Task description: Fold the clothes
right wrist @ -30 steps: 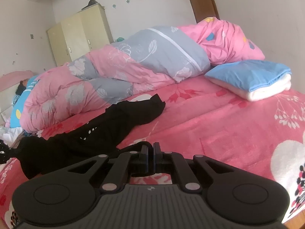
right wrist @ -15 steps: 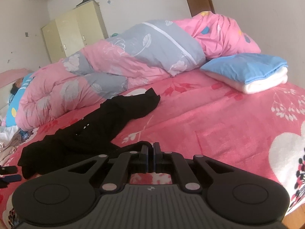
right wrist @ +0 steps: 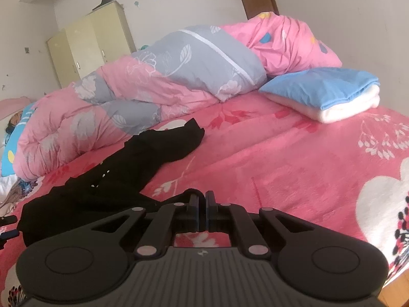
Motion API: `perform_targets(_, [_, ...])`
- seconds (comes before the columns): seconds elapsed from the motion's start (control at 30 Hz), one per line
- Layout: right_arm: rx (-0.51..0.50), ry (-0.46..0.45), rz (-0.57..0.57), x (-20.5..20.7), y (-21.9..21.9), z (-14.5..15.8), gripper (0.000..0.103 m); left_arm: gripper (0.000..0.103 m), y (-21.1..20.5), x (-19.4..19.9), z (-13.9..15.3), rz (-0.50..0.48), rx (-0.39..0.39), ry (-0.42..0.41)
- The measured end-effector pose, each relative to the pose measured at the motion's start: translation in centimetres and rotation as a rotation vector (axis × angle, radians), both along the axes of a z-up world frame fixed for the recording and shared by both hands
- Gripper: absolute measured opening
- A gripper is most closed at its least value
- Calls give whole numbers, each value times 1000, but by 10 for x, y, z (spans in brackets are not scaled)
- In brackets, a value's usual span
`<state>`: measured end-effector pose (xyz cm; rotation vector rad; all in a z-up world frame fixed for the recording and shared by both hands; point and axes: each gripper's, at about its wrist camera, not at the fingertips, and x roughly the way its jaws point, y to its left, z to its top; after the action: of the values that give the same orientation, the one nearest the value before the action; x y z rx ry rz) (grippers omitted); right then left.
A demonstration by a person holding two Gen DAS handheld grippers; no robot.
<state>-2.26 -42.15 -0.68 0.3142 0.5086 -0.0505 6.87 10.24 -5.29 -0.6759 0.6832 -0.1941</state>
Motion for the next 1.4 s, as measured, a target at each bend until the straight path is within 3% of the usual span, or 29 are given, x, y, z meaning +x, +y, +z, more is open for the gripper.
perform_targets(0.1, [1, 3, 0, 1, 1, -1, 4, 45, -3, 6, -2, 1, 8, 14])
perform_targets(0.23, [4, 7, -2, 0, 2, -1, 4, 13, -7, 4, 1, -7, 22, 18])
perform_targets(0.3, [5, 6, -1, -1, 3, -1, 4, 9, -10, 0, 4, -3, 25, 16])
perform_targets(0.63, [21, -18, 14, -3, 2, -2, 4, 5, -20, -18, 32, -9, -6, -30])
perform_targets(1.0, [50, -66, 32, -4, -3, 6, 4, 4, 2, -33, 40, -1, -233, 18])
perform_targets(1.23, [49, -106, 44, -4, -5, 20, 4, 3, -2, -75, 64, -131, -238, -45])
perform_targets(1.4, [59, -182, 68, -19, -11, 40, 4, 3, -9, -107, 70, -282, -204, 13])
